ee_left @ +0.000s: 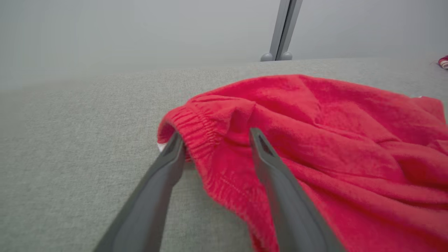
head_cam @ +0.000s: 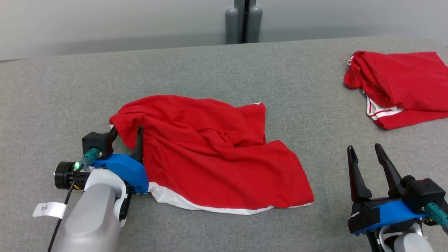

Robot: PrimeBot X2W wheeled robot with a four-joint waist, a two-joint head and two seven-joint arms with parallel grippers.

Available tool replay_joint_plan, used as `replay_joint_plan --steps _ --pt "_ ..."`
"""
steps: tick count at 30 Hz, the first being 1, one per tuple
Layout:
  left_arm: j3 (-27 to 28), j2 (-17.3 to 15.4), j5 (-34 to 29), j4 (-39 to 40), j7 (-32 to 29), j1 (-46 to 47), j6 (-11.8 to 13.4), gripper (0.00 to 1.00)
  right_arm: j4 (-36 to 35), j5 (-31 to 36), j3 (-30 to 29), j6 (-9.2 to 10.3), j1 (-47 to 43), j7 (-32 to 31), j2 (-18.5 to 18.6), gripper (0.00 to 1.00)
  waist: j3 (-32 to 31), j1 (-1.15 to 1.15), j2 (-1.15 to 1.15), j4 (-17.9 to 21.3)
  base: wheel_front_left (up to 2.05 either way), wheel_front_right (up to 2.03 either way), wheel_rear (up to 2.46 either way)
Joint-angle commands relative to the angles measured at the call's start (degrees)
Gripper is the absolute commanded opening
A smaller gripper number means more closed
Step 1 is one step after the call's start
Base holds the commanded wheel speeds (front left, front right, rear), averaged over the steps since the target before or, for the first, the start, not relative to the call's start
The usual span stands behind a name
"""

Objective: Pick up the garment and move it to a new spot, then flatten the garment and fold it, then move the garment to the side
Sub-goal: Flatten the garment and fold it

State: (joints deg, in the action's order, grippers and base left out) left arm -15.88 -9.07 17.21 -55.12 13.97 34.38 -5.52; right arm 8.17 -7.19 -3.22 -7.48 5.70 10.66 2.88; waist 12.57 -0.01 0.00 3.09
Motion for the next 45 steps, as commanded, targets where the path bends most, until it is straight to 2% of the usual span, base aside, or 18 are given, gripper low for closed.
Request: replay_joint_plan --steps 1,8,20,29,38,45 --pt "-0.1 0.0 0.3 0.4 0.7 -1.2 0.2 1.00 0.3 -0.2 -0.2 -0.04 0.3 0.2 0.0 1.00 -0.5 0.01 0.00 -0.4 0.00 0.00 0.00" --pt "1.4 0.5 0.7 5.4 1.2 -6.3 0.2 1.00 0.9 -0.3 -0.1 -0.04 -0.5 0.1 0.0 1.00 -2.8 0.01 0.00 -1.9 0.00 0.00 0.00" --pt "7.3 0.5 -2.1 28.2 1.3 -22.2 3.3 1.00 0.7 -0.4 -0.4 -0.04 -2.8 -0.6 0.0 1.00 -6.8 0.01 0.00 -5.2 0.00 0.00 0.00" --pt "11.5 2.9 -5.2 43.0 1.3 -31.1 4.3 1.00 -0.2 -0.3 -0.5 -0.04 -4.5 -1.4 0.0 1.00 -8.1 0.01 0.00 -5.8 0.00 0.00 0.00" --pt "12.9 4.8 -7.2 47.3 1.3 -34.9 3.6 1.00 -0.1 -0.5 -1.0 -0.04 -5.5 -1.9 0.0 1.00 -8.0 0.01 0.00 -6.2 0.00 0.00 0.00" --pt "13.6 5.3 -7.8 47.5 1.3 -33.6 3.0 1.00 0.2 1.5 1.4 -0.04 -1.1 -4.9 0.9 1.00 -7.4 0.01 0.00 -6.8 0.00 0.00 0.00"
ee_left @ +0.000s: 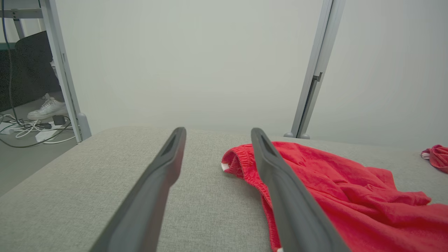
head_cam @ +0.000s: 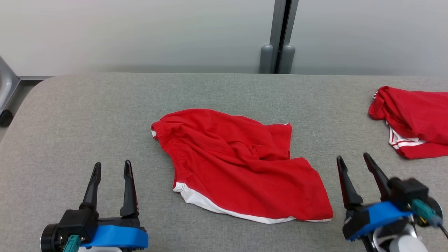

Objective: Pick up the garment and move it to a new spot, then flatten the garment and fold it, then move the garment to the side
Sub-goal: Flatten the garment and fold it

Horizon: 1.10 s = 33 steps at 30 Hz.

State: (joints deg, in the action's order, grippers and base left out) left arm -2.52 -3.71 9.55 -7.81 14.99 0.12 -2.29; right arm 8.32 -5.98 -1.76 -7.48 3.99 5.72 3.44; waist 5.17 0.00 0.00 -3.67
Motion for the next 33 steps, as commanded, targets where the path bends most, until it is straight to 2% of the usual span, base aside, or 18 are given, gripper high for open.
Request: replay_joint_plan --steps 1,8,14,25,26,27,33 --pt "0.2 0.0 -0.3 0.1 0.3 0.9 -0.3 1.00 0.2 0.4 0.7 -0.04 1.6 -0.7 0.7 1.00 0.1 0.00 0.00 -0.2 0.00 0.00 0.00" --pt "-0.2 0.4 -1.0 -0.6 0.3 1.9 -0.8 1.00 4.7 0.7 5.8 -0.04 8.3 -5.8 3.3 1.00 0.9 0.00 0.00 -2.1 0.00 0.00 0.00" --pt "-0.6 0.6 -0.6 -1.4 0.3 2.9 -1.2 1.00 12.2 -0.1 8.8 -0.04 11.8 -9.8 5.7 1.00 2.1 0.00 0.00 -4.5 0.00 0.00 0.00" --pt "-1.1 0.8 -0.2 -2.3 0.3 3.9 -1.6 1.00 25.4 -1.7 12.3 -0.04 16.5 -13.2 9.2 1.00 3.9 0.00 0.00 -7.4 0.00 0.00 0.00" --pt "-1.1 0.8 -0.1 -2.3 0.3 4.0 -1.6 1.00 26.7 -1.9 12.9 -0.04 16.9 -13.8 9.4 0.45 3.9 0.00 0.00 -7.5 0.00 0.00 0.00" --pt "-1.2 0.8 -0.1 -2.4 0.3 4.0 -1.6 1.00 27.7 -2.4 13.2 -0.03 17.3 -14.3 9.5 0.00 3.9 0.00 0.00 -7.6 0.00 0.00 0.00" --pt "-1.5 0.9 0.4 -2.9 0.3 4.8 -1.4 1.00 30.7 -3.6 12.0 -0.03 21.0 -11.8 10.9 0.00 3.8 0.00 0.00 -7.8 0.00 0.00 0.00"
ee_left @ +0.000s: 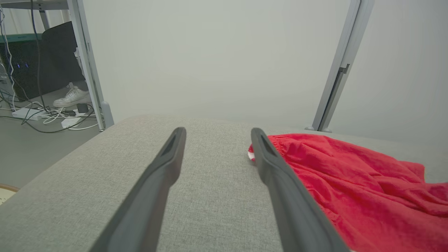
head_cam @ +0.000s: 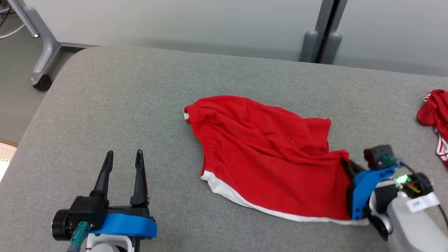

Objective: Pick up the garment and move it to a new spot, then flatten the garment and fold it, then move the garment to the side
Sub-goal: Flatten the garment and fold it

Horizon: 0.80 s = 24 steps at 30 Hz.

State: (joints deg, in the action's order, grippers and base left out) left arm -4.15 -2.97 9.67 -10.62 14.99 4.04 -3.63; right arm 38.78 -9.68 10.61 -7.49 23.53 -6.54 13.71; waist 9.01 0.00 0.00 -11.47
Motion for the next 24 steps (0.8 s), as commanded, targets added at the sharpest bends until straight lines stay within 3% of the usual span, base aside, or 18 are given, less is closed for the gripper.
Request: replay_joint_plan --steps 1,8,9,10,11,17,24 --pt "0.0 0.1 0.3 0.0 0.3 0.9 0.0 1.00 0.6 0.2 -0.9 -0.02 2.0 1.0 0.8 0.00 -0.1 0.00 0.00 0.0 0.00 0.00 0.00" --pt "-0.3 0.1 0.4 -0.1 0.3 1.2 0.3 1.00 5.5 2.0 -3.9 -0.02 6.9 3.9 0.5 0.00 0.0 0.00 0.00 0.0 0.00 0.00 0.00" --pt "-0.3 0.1 0.4 -0.1 0.3 1.1 0.4 1.00 6.7 2.4 -3.8 -0.02 7.2 4.0 0.4 0.16 0.0 0.00 0.00 0.0 0.00 0.00 0.00" --pt "-0.4 0.1 0.4 -0.2 0.3 1.1 0.4 1.00 7.7 2.7 -3.6 -0.02 7.8 4.4 0.3 0.65 0.0 0.00 0.00 0.0 0.00 0.00 0.00" --pt "-0.6 0.1 0.4 -0.2 0.3 1.2 0.4 1.00 8.6 2.5 -3.6 -0.02 8.4 4.8 0.1 1.00 0.0 0.00 0.00 0.0 0.00 0.00 0.00" --pt "-0.4 0.1 0.5 -0.2 0.3 0.4 0.6 1.00 10.4 2.8 -3.6 -0.02 8.6 12.1 -1.4 1.00 -0.5 0.00 0.00 1.6 0.00 0.00 0.00" --pt "0.8 0.1 -0.3 -0.2 0.3 -0.3 0.5 1.00 6.6 2.5 -2.9 -0.02 5.8 18.2 -2.3 1.00 -2.0 0.00 0.00 4.5 0.00 0.00 0.00"
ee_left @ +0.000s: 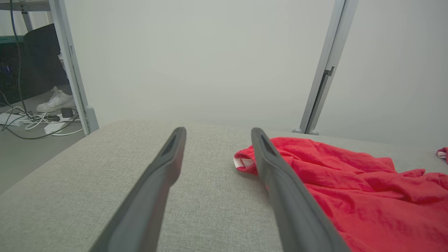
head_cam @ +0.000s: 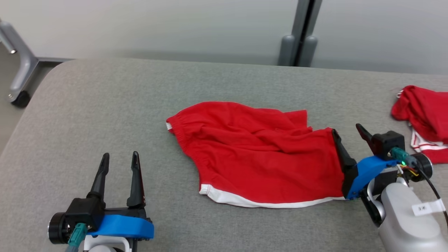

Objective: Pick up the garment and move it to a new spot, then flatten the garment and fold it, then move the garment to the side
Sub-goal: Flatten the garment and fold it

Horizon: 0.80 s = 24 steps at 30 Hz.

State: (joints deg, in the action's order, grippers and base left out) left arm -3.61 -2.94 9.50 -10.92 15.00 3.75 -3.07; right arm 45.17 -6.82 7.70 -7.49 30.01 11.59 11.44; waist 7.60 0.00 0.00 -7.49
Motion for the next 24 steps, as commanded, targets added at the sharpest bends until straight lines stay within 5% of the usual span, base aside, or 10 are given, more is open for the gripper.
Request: replay_joint_plan --steps 1,24 --pt "0.5 0.1 -0.3 0.1 0.3 -0.2 0.0 1.00 -0.8 -0.6 0.1 -0.02 -1.3 0.6 -0.2 1.00 -0.8 0.00 0.00 1.0 0.00 0.00 0.00" --pt "2.8 0.1 -1.2 0.4 0.3 -3.0 0.6 1.00 -37.9 2.0 -9.3 -0.02 -25.4 -3.5 -7.4 1.00 -3.5 0.00 0.00 5.9 0.00 0.00 0.00"
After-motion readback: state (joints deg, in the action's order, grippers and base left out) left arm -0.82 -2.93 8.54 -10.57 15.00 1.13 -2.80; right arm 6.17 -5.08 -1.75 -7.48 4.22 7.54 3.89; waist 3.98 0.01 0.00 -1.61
